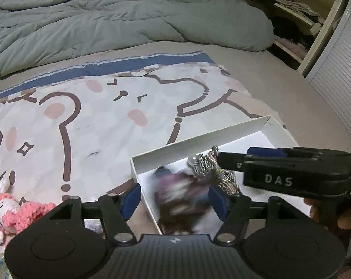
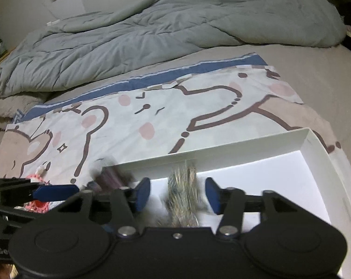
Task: Organize objects
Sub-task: 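Carry scrunchie with left tool and braided cord with right tool into white box, then open both tools to release the items in the box and withdraw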
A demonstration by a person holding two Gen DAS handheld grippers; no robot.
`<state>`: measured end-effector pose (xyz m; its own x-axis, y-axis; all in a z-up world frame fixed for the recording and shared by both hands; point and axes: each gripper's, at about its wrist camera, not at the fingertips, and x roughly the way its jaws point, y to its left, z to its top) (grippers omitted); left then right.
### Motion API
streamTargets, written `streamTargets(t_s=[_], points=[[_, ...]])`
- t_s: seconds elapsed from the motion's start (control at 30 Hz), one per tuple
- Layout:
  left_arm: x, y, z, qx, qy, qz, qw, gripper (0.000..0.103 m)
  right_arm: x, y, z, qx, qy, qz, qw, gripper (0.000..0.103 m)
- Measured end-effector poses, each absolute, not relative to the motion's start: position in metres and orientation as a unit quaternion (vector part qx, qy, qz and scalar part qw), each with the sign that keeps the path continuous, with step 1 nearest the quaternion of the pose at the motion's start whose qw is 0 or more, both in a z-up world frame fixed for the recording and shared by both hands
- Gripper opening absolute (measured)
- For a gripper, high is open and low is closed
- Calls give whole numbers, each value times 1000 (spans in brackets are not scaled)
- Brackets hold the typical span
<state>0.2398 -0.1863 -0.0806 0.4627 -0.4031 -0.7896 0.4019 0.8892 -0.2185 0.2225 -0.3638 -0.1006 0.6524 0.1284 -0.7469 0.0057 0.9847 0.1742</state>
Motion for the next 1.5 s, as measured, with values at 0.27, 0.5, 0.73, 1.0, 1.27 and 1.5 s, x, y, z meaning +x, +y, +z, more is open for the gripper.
streamTargets(t_s=[0.27, 0.5, 0.73, 1.0, 1.27, 1.5], points=[[235, -184, -78, -2, 462, -232, 856, 65, 217, -366, -96, 79, 415, 35, 906, 55], [227, -180, -70, -5, 460, -225, 859, 65, 207, -369, -87, 85, 407, 37, 909, 55], [216, -175, -57, -10, 454, -217, 864, 65, 193, -372, -73, 86, 396, 37, 913, 55], [197, -163, -36, -20, 441, -206, 873, 69, 172, -376, -55, 79, 379, 39, 921, 73], [178, -154, -22, -30, 430, -188, 883, 78, 148, -379, -36, 57, 363, 36, 929, 85], [162, -147, -9, -23, 413, -176, 893, 95, 127, -386, -23, 42, 359, 14, 932, 92]])
